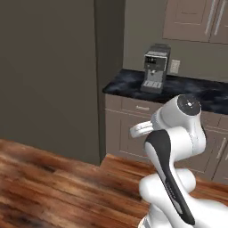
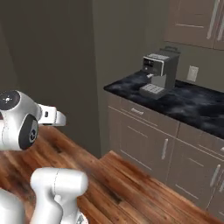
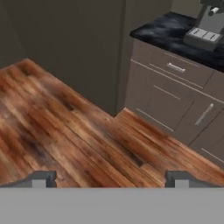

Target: Place the pitcher and cup on the dining counter for serving.

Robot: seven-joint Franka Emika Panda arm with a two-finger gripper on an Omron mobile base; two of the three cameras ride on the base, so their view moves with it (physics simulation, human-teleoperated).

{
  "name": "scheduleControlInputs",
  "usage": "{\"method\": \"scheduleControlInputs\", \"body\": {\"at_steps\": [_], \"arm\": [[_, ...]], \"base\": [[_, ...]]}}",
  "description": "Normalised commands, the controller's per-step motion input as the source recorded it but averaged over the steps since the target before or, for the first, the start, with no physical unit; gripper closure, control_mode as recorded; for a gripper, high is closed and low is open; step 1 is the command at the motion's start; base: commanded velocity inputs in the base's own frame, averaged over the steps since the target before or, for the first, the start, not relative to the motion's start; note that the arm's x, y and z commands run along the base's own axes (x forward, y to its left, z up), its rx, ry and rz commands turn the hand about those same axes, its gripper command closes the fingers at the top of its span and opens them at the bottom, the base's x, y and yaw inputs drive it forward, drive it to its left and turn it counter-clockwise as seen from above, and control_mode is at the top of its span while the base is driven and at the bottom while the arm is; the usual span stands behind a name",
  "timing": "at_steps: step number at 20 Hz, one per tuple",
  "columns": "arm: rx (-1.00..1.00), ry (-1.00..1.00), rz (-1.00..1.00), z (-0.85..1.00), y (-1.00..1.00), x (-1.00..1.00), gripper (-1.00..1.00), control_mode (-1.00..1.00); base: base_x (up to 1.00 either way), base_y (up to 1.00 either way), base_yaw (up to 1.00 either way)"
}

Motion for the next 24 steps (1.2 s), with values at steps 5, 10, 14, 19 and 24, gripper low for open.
{"method": "scheduleControlInputs", "body": {"at_steps": [5, 10, 14, 19, 24], "arm": [[0.00, 0.00, 0.00, 0.00, 0.00, 0.00, -1.00, 1.00], [0.00, 0.00, 0.00, 0.00, 0.00, 0.00, -1.00, 1.00], [0.00, 0.00, 0.00, 0.00, 0.00, 0.00, -1.00, 1.00], [0.00, 0.00, 0.00, 0.00, 0.00, 0.00, -1.00, 1.00], [0.00, 0.00, 0.00, 0.00, 0.00, 0.00, -1.00, 1.00]], "base": [[0.00, -1.00, -0.65], [0.02, -1.00, -0.57], [0.24, -1.00, -0.49], [0.61, -1.00, -0.40], [0.83, -1.00, -0.31]]}}
